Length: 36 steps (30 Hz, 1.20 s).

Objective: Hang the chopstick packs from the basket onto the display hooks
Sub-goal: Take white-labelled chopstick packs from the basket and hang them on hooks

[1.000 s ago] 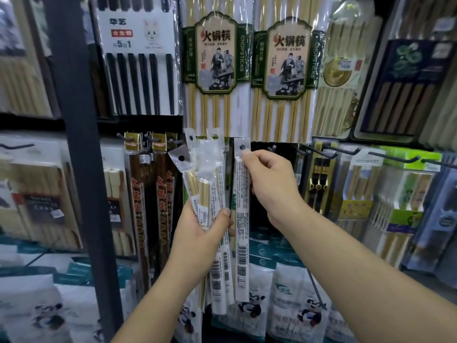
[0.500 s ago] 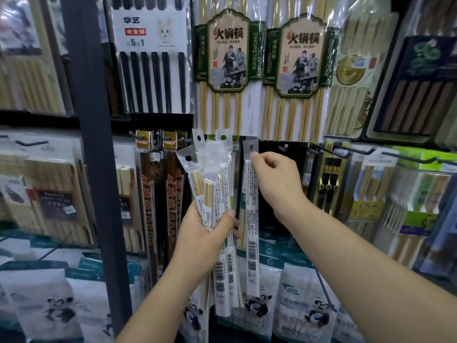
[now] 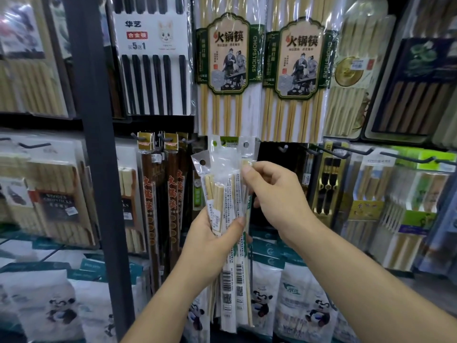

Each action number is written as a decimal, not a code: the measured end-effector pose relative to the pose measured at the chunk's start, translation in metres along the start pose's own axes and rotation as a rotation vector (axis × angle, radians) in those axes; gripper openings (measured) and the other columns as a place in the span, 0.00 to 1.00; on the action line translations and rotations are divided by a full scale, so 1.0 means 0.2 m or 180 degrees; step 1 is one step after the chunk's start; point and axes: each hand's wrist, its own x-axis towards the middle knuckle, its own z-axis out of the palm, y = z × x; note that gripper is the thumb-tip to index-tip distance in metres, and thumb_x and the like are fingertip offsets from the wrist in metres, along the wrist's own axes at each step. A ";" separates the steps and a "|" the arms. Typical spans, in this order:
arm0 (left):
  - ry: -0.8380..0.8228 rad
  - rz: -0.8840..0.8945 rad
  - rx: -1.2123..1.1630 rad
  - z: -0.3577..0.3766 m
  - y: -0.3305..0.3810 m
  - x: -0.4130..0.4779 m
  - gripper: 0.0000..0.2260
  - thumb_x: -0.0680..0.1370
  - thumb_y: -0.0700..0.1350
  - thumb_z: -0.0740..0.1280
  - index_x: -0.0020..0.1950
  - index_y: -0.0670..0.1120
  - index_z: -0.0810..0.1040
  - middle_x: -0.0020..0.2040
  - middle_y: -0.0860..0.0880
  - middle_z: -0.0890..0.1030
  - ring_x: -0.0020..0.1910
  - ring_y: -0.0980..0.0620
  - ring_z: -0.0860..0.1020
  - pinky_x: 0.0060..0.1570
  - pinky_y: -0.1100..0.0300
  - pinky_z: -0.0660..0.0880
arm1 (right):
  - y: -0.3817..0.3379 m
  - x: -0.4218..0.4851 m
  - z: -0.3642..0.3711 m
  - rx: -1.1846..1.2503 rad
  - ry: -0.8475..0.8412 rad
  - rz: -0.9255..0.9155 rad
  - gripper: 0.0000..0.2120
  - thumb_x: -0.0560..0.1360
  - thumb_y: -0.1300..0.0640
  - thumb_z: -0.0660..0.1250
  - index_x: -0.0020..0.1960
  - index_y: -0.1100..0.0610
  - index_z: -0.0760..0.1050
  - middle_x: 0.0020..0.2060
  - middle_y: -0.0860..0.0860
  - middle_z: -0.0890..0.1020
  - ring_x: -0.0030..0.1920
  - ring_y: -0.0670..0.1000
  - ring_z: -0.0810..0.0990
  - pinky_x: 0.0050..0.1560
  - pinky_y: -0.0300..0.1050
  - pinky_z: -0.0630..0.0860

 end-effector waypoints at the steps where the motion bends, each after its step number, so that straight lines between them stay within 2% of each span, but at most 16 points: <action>1: -0.0005 0.0015 -0.0002 0.00 0.00 0.00 0.14 0.81 0.39 0.70 0.53 0.61 0.82 0.51 0.52 0.87 0.46 0.53 0.86 0.43 0.66 0.80 | -0.01 0.00 0.00 -0.0023 -0.0005 -0.0030 0.07 0.80 0.51 0.68 0.47 0.51 0.83 0.40 0.51 0.84 0.36 0.39 0.78 0.35 0.32 0.74; 3: 0.0013 0.0029 -0.0042 0.00 -0.01 0.00 0.14 0.81 0.39 0.70 0.54 0.59 0.82 0.52 0.51 0.87 0.46 0.51 0.87 0.44 0.65 0.81 | -0.01 0.00 0.00 -0.0002 0.0012 -0.0015 0.07 0.79 0.50 0.70 0.46 0.51 0.83 0.41 0.54 0.84 0.37 0.42 0.78 0.37 0.36 0.76; 5: -0.0006 -0.0053 -0.0136 0.01 -0.01 0.00 0.12 0.80 0.42 0.70 0.55 0.60 0.82 0.54 0.50 0.87 0.48 0.47 0.87 0.47 0.57 0.83 | -0.01 0.01 -0.01 0.0108 0.0011 0.0047 0.06 0.79 0.50 0.71 0.46 0.52 0.83 0.41 0.54 0.84 0.39 0.45 0.80 0.40 0.40 0.78; 6: -0.0002 -0.0087 -0.0146 0.00 -0.01 0.00 0.12 0.80 0.44 0.71 0.56 0.61 0.82 0.55 0.50 0.87 0.50 0.46 0.87 0.49 0.53 0.83 | 0.00 0.01 -0.01 0.0147 0.0014 0.0051 0.07 0.79 0.50 0.70 0.45 0.51 0.83 0.40 0.52 0.84 0.38 0.44 0.80 0.40 0.40 0.78; 7: 0.0041 -0.0074 -0.0091 0.00 -0.01 0.00 0.12 0.80 0.45 0.71 0.55 0.64 0.82 0.56 0.53 0.87 0.53 0.49 0.86 0.51 0.54 0.83 | 0.00 0.01 -0.01 0.0166 0.0022 0.0038 0.08 0.79 0.50 0.70 0.44 0.51 0.83 0.37 0.48 0.84 0.37 0.42 0.79 0.40 0.39 0.77; 10: 0.0150 0.0000 0.0054 -0.01 0.01 -0.01 0.19 0.81 0.44 0.70 0.51 0.73 0.81 0.53 0.65 0.85 0.52 0.65 0.83 0.46 0.74 0.77 | 0.01 0.04 -0.01 0.0265 0.0069 0.0110 0.11 0.82 0.49 0.66 0.44 0.50 0.83 0.33 0.42 0.82 0.36 0.40 0.79 0.39 0.38 0.75; 12: 0.0257 -0.0019 0.0102 -0.01 0.01 0.00 0.18 0.81 0.45 0.71 0.50 0.72 0.81 0.51 0.69 0.84 0.51 0.69 0.82 0.43 0.79 0.73 | 0.01 0.05 -0.01 0.0332 0.0101 0.0188 0.13 0.83 0.49 0.64 0.44 0.50 0.83 0.32 0.42 0.81 0.34 0.41 0.79 0.35 0.36 0.74; 15: 0.0445 -0.0151 -0.0018 -0.02 -0.01 0.00 0.09 0.81 0.45 0.71 0.55 0.61 0.82 0.52 0.65 0.85 0.51 0.66 0.83 0.48 0.70 0.77 | 0.03 0.08 -0.01 0.0174 0.0208 0.0243 0.17 0.83 0.49 0.64 0.40 0.56 0.80 0.30 0.47 0.76 0.31 0.44 0.73 0.33 0.38 0.72; 18: 0.0497 -0.0253 -0.0124 -0.04 -0.01 0.00 0.08 0.82 0.45 0.69 0.58 0.56 0.81 0.52 0.59 0.87 0.53 0.60 0.85 0.55 0.56 0.77 | 0.04 0.11 0.00 0.0034 0.0250 0.0194 0.17 0.83 0.48 0.64 0.42 0.59 0.79 0.32 0.50 0.74 0.32 0.45 0.71 0.35 0.41 0.70; 20: 0.0455 -0.0290 -0.0158 -0.05 -0.01 0.00 0.08 0.82 0.44 0.69 0.59 0.54 0.81 0.52 0.57 0.88 0.54 0.57 0.85 0.57 0.53 0.77 | 0.05 0.12 0.00 -0.0009 0.0247 0.0158 0.17 0.82 0.48 0.64 0.44 0.61 0.78 0.33 0.52 0.73 0.32 0.46 0.70 0.36 0.43 0.68; 21: 0.0448 -0.0299 -0.0149 -0.05 -0.01 0.00 0.08 0.81 0.45 0.70 0.58 0.55 0.82 0.53 0.57 0.87 0.54 0.58 0.85 0.56 0.54 0.78 | 0.06 0.12 0.00 -0.0020 0.0248 0.0158 0.17 0.82 0.48 0.64 0.44 0.61 0.78 0.33 0.52 0.73 0.31 0.46 0.69 0.36 0.43 0.68; 25: 0.0423 -0.0273 -0.0039 -0.06 -0.03 0.00 0.08 0.81 0.46 0.71 0.54 0.60 0.82 0.52 0.64 0.86 0.51 0.65 0.83 0.43 0.74 0.77 | 0.08 0.12 0.00 -0.0061 0.0264 0.0175 0.17 0.82 0.48 0.65 0.45 0.62 0.78 0.29 0.47 0.72 0.29 0.43 0.69 0.31 0.35 0.68; 28: 0.0408 -0.0289 0.0034 -0.07 -0.04 0.00 0.08 0.81 0.46 0.71 0.57 0.59 0.80 0.52 0.65 0.85 0.52 0.66 0.83 0.43 0.77 0.74 | 0.08 0.13 0.00 -0.0032 0.0239 0.0132 0.18 0.82 0.49 0.65 0.44 0.64 0.76 0.28 0.48 0.70 0.27 0.44 0.67 0.28 0.34 0.66; 31: 0.0362 -0.0348 0.0053 -0.07 -0.04 0.00 0.09 0.81 0.47 0.70 0.59 0.59 0.80 0.54 0.63 0.86 0.53 0.64 0.84 0.47 0.68 0.78 | 0.06 0.13 0.01 -0.0006 0.0272 0.0113 0.20 0.82 0.49 0.64 0.40 0.64 0.74 0.29 0.51 0.68 0.27 0.45 0.66 0.28 0.36 0.65; 34: 0.0325 -0.0432 -0.0049 -0.06 -0.04 0.00 0.10 0.82 0.45 0.69 0.62 0.55 0.80 0.55 0.54 0.87 0.52 0.51 0.86 0.56 0.49 0.81 | 0.05 0.15 0.01 0.0037 0.0350 0.0141 0.23 0.83 0.49 0.63 0.31 0.55 0.68 0.25 0.46 0.65 0.25 0.44 0.63 0.26 0.33 0.63; 36: 0.0308 -0.0452 -0.0112 -0.06 -0.03 0.00 0.11 0.82 0.44 0.69 0.64 0.53 0.80 0.55 0.52 0.87 0.52 0.47 0.87 0.58 0.43 0.80 | 0.04 0.15 0.02 -0.0071 0.0406 0.0138 0.25 0.83 0.49 0.62 0.29 0.52 0.63 0.23 0.43 0.62 0.24 0.44 0.61 0.26 0.32 0.62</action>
